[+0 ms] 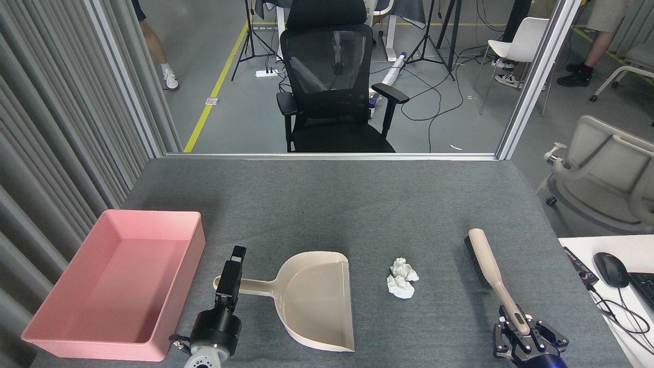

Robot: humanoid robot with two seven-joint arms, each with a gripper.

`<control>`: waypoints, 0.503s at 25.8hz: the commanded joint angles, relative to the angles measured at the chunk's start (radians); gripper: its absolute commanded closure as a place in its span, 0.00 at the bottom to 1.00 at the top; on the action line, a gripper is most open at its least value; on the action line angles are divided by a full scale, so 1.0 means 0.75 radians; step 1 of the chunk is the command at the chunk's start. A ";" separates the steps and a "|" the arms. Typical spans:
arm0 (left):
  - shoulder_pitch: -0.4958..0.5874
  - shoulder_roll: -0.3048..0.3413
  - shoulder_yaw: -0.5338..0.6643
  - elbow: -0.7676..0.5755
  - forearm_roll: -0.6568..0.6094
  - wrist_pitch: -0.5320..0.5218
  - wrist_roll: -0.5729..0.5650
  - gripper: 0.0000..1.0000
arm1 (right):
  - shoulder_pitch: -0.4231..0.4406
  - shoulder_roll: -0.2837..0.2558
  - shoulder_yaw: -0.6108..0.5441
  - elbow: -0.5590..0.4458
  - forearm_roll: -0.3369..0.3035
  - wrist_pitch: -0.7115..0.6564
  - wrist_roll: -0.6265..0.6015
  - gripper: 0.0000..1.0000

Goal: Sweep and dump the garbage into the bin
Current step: 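Close the right gripper on the beige brush handle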

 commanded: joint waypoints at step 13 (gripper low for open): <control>0.076 0.016 -0.006 0.078 -0.002 -0.284 -0.029 0.00 | 0.033 0.006 -0.012 -0.071 -0.035 -0.028 -0.013 0.74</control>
